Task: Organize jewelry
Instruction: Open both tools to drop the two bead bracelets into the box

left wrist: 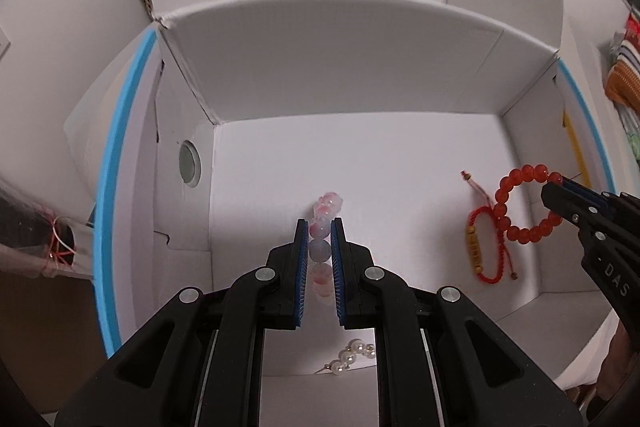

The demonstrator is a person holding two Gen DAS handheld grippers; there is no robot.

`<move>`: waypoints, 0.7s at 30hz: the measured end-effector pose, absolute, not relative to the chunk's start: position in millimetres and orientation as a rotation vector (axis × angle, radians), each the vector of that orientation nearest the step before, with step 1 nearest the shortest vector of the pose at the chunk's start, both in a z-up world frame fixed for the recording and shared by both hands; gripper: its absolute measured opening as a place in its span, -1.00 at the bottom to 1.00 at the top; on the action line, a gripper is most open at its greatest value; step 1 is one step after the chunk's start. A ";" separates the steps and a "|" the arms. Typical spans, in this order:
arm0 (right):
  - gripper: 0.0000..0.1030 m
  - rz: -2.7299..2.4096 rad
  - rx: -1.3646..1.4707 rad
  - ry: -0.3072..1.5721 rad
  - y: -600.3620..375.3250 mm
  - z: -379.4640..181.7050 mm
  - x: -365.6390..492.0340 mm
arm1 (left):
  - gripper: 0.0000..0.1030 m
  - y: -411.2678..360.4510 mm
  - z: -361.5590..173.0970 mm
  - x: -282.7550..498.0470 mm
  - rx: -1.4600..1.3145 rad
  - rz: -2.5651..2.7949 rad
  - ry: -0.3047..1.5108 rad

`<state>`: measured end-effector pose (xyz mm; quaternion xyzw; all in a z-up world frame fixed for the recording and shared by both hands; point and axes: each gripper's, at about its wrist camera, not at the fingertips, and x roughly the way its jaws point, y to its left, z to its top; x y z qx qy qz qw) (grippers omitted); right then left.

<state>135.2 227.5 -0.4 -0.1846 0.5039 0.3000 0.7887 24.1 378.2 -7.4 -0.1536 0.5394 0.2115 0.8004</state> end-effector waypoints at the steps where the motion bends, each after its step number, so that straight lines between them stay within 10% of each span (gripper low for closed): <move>1: -0.75 0.633 -0.411 1.098 228.7 -5.0 135.8 | -0.79 379.0 -9.3 24.4 -0.337 0.451 1.164; 15: -0.71 0.602 -0.438 1.120 234.3 -16.5 131.6 | -0.71 379.4 -12.9 21.5 -0.304 0.471 1.181; 21: -0.08 0.625 -0.408 1.072 232.8 2.5 123.8 | 0.11 372.8 8.2 14.9 -0.272 0.500 1.111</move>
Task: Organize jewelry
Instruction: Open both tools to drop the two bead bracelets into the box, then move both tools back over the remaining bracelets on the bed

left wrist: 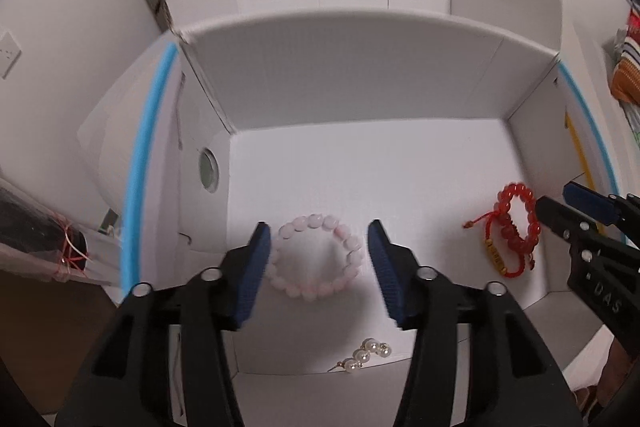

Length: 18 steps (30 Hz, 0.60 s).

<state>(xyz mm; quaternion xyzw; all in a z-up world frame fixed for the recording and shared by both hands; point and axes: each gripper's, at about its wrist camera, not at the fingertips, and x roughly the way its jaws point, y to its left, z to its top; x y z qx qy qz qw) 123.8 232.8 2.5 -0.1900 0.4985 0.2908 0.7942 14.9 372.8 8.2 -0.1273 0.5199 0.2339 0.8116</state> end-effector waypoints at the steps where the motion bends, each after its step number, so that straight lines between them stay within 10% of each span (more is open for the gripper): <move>1: 0.07 0.627 -0.399 1.055 230.7 7.8 121.4 | 0.19 371.0 12.1 13.3 -0.263 0.506 1.101; 8: 0.79 0.600 -0.329 0.944 207.3 47.2 115.9 | 0.71 356.6 47.8 7.5 -0.224 0.521 1.001; 18: 0.85 0.515 -0.245 0.822 138.0 91.9 116.7 | 0.89 316.5 91.1 17.7 -0.187 0.481 0.865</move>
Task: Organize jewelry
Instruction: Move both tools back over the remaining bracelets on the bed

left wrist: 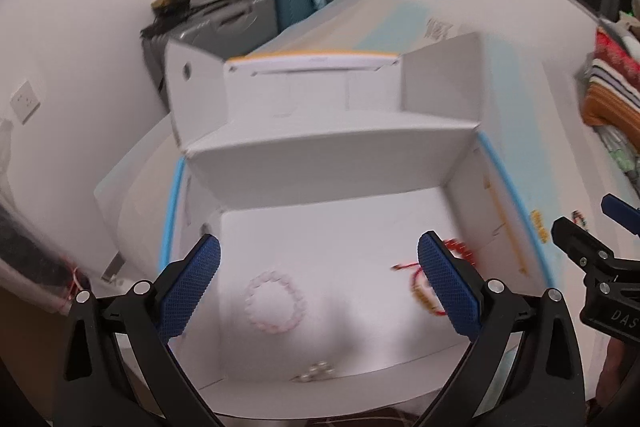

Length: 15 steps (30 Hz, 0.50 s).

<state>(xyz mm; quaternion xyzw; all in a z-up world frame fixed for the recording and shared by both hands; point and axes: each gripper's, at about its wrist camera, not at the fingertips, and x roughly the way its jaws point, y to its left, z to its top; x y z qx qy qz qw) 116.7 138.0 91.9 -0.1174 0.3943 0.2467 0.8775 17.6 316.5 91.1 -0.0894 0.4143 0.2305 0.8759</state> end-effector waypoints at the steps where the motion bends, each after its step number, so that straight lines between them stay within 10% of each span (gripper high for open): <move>1: 0.85 0.509 -0.237 0.816 130.6 94.1 119.8 | 0.89 310.9 92.8 20.2 -0.185 0.473 0.858; 15: 0.85 0.393 -0.155 0.784 8.6 111.9 140.3 | 0.89 215.4 102.9 72.7 -0.130 0.342 0.826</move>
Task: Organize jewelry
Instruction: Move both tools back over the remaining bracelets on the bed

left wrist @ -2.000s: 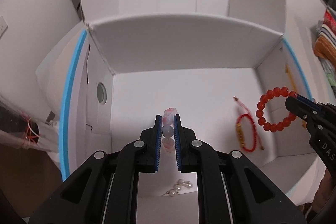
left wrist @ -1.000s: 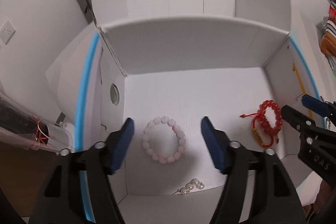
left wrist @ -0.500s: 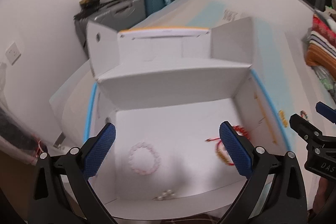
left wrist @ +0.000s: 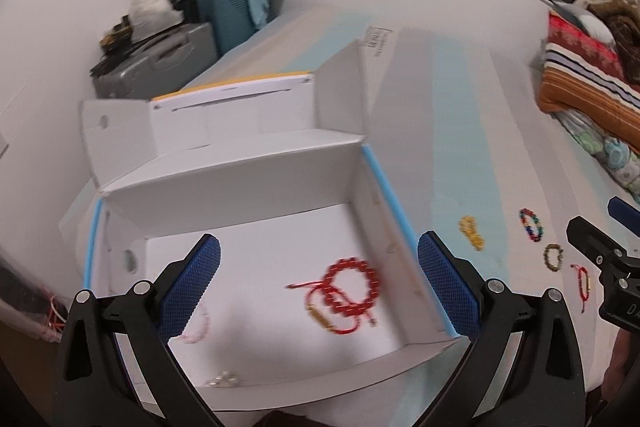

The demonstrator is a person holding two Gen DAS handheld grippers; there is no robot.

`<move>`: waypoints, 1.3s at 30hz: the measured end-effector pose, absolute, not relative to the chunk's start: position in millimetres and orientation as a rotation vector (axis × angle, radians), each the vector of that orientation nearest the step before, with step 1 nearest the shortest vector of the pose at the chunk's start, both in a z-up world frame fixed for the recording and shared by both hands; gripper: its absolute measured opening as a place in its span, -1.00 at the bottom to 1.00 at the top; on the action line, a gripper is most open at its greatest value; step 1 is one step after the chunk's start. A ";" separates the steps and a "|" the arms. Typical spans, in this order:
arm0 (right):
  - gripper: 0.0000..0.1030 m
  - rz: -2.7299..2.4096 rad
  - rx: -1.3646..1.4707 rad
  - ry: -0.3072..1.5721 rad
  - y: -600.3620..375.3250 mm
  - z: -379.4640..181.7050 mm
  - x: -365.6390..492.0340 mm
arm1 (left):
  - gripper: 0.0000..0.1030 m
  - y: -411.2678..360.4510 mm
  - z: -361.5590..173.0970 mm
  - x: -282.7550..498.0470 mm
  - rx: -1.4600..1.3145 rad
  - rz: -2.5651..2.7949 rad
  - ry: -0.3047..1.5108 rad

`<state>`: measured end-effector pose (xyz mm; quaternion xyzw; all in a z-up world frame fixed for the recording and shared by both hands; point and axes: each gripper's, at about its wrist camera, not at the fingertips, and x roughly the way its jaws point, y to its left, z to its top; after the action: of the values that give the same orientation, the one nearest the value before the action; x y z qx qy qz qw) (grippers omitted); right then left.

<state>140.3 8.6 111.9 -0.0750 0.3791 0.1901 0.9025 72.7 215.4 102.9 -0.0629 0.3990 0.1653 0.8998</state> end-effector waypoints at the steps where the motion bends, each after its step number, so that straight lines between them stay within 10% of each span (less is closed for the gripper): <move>1: 0.85 0.384 -0.148 0.784 -0.9 111.7 142.1 | 0.89 207.5 103.6 76.2 -0.128 0.331 0.822; 39: 0.85 0.069 -0.025 1.035 -229.5 -31.8 209.1 | 0.89 38.8 -34.8 243.6 -0.041 0.096 1.033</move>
<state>209.1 -229.5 -31.8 -0.0121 0.4948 0.0329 0.8683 243.6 38.8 -34.8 -0.0195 0.4936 0.0457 0.8682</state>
